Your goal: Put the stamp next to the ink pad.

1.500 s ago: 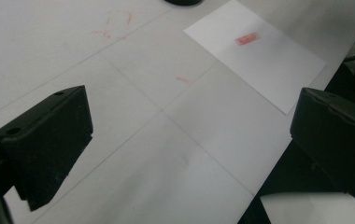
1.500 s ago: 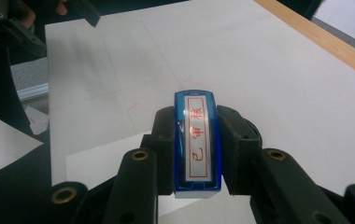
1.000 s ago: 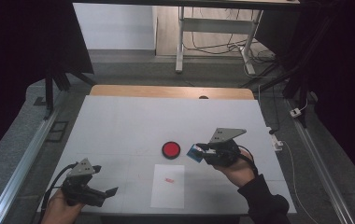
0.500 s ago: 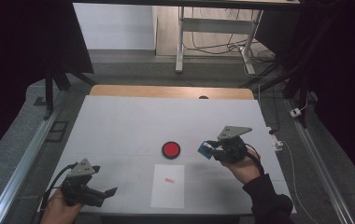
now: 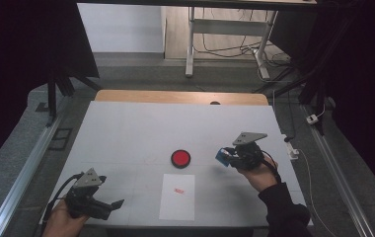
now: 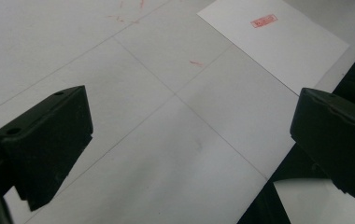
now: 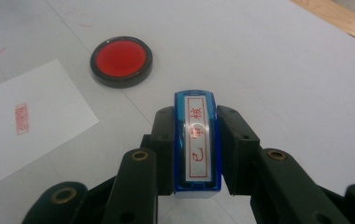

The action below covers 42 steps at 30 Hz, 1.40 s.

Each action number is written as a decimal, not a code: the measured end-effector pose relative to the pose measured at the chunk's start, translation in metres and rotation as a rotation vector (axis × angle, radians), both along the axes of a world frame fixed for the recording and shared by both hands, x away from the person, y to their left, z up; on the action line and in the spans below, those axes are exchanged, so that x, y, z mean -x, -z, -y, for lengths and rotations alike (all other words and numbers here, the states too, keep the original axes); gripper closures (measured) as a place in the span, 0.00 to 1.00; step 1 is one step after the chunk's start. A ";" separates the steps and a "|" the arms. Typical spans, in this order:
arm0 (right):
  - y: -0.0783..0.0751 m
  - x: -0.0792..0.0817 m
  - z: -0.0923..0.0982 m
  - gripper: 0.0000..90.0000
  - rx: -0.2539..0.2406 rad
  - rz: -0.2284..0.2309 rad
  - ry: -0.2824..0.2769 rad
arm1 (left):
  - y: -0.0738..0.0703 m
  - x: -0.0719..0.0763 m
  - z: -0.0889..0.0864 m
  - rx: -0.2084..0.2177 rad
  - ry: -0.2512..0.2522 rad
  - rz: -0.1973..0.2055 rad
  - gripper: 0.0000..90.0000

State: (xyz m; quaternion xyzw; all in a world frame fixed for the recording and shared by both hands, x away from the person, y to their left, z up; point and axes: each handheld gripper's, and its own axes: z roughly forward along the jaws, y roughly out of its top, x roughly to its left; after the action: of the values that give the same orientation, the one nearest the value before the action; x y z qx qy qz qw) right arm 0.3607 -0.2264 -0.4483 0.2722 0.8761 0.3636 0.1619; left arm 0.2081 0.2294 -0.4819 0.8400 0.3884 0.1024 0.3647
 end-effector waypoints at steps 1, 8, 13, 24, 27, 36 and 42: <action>0.001 -0.001 0.000 0.77 -0.002 -0.002 0.003 | 0.000 0.000 0.000 0.000 0.005 -0.001 0.00; 0.009 -0.004 0.002 0.77 0.014 -0.010 0.009 | 0.000 0.000 0.001 -0.005 0.035 -0.005 0.00; 0.016 -0.007 0.001 0.77 0.033 -0.029 0.014 | 0.000 -0.001 0.001 0.004 0.040 -0.010 0.00; 0.029 -0.013 0.000 0.77 0.071 -0.046 0.025 | 0.000 -0.001 0.001 -0.004 0.046 -0.011 0.00; 0.031 -0.015 0.001 0.77 0.072 -0.051 0.020 | 0.000 -0.001 0.001 -0.005 0.047 -0.012 0.00; 0.035 -0.016 0.000 0.76 0.093 -0.062 0.027 | 0.001 -0.001 0.002 -0.007 0.049 -0.013 0.01; 0.031 -0.015 0.001 0.72 0.065 -0.054 0.034 | 0.001 -0.001 0.002 -0.007 0.049 -0.013 0.01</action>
State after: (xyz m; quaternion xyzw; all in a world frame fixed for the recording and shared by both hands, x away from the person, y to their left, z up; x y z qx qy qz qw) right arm 0.3756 -0.2278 -0.4793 0.2913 0.8867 0.3247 0.1533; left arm 0.2088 0.2276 -0.4824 0.8512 0.3696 0.0892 0.3619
